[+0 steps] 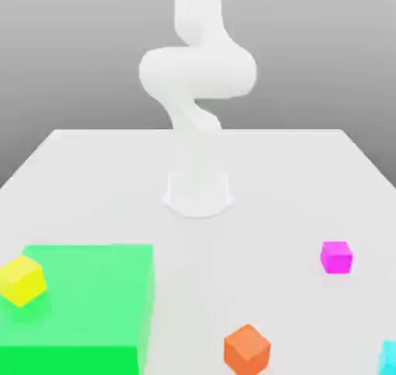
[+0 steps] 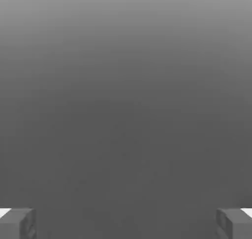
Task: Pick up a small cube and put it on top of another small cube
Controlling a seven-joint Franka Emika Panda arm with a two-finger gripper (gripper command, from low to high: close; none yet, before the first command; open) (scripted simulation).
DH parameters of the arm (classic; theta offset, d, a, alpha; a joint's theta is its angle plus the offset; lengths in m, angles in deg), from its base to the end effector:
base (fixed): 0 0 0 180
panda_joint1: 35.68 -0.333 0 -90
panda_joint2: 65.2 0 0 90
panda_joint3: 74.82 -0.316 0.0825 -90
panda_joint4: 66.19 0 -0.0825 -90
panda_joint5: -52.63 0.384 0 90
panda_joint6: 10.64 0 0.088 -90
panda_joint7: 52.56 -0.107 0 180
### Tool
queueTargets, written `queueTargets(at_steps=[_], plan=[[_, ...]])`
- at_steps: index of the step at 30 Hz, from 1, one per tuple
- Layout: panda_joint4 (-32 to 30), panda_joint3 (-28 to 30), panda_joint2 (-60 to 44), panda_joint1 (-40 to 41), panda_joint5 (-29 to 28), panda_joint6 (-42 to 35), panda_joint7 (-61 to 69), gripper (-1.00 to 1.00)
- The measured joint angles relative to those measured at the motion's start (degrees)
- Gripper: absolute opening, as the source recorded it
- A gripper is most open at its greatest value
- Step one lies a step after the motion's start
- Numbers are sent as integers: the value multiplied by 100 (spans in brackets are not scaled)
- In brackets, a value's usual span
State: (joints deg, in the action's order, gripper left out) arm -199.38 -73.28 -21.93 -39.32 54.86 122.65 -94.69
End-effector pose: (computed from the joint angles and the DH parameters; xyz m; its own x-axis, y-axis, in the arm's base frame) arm 0.3648 0.0102 0.6852 0.5694 -0.6745 0.4699 -0.4558 -0.7348 -0.5023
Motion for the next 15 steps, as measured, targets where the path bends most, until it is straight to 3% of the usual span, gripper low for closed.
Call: queueTargets(at_steps=[15], plan=[[-821,472,-1647,-1973,1303,825,2197,0]])
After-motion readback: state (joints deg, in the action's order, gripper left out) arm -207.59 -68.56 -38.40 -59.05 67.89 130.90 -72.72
